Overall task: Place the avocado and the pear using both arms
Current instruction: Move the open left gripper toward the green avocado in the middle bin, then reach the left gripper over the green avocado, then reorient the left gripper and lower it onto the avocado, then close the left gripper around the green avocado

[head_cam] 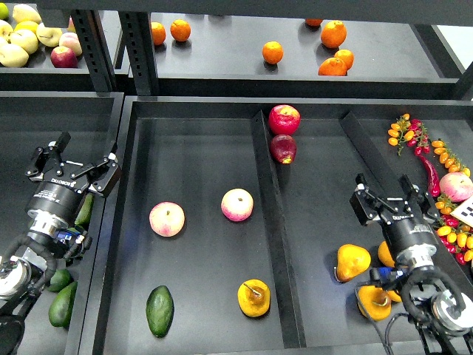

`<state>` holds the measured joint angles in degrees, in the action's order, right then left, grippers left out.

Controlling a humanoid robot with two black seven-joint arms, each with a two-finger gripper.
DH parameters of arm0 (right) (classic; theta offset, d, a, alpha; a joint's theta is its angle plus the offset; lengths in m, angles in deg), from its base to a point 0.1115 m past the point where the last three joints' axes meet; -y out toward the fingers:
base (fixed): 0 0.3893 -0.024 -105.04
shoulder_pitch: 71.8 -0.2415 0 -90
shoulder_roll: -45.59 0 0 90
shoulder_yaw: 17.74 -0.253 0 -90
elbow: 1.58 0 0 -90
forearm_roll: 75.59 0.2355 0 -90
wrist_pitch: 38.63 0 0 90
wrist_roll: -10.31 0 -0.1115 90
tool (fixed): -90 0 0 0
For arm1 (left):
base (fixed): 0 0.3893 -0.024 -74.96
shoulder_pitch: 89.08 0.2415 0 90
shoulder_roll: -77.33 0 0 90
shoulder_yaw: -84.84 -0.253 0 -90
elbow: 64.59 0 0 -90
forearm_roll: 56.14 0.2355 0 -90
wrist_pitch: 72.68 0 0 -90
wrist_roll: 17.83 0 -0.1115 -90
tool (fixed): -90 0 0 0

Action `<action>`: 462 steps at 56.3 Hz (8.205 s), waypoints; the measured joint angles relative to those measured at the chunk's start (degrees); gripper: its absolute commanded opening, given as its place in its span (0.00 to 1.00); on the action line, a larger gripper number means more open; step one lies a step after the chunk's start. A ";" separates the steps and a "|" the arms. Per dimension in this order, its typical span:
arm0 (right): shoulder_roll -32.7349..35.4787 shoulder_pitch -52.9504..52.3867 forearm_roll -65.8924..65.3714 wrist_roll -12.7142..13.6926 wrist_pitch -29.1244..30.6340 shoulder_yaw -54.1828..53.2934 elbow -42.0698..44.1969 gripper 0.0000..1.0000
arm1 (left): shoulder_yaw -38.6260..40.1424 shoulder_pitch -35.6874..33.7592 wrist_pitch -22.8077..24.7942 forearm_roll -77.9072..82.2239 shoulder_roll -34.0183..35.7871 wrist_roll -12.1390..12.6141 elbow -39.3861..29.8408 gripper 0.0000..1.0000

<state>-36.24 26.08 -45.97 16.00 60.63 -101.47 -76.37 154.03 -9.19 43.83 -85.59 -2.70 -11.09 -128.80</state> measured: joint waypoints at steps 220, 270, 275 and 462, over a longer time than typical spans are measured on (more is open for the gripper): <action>0.80 -9.89 -1.92 -0.08 -3.19 -7.67 7.00 1.00 | -56.89 -28.19 1.49 20.64 -5.31 21.26 24.39 1.00; 0.82 -11.02 -1.92 0.03 -3.09 -7.58 9.13 1.00 | -72.46 -46.50 1.49 30.56 6.38 21.27 15.06 1.00; 0.83 -10.97 -1.89 0.02 -3.09 -7.58 9.13 1.00 | -75.13 -48.33 1.49 32.23 7.73 21.27 13.15 1.00; -0.52 -11.92 -1.85 0.01 -2.28 -7.63 11.47 1.00 | -81.42 -43.29 1.49 51.41 -0.67 21.26 20.54 0.21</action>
<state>-36.76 14.16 -47.82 16.02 58.35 -109.10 -64.90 72.61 -52.48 45.32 -34.18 -3.37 10.17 -108.25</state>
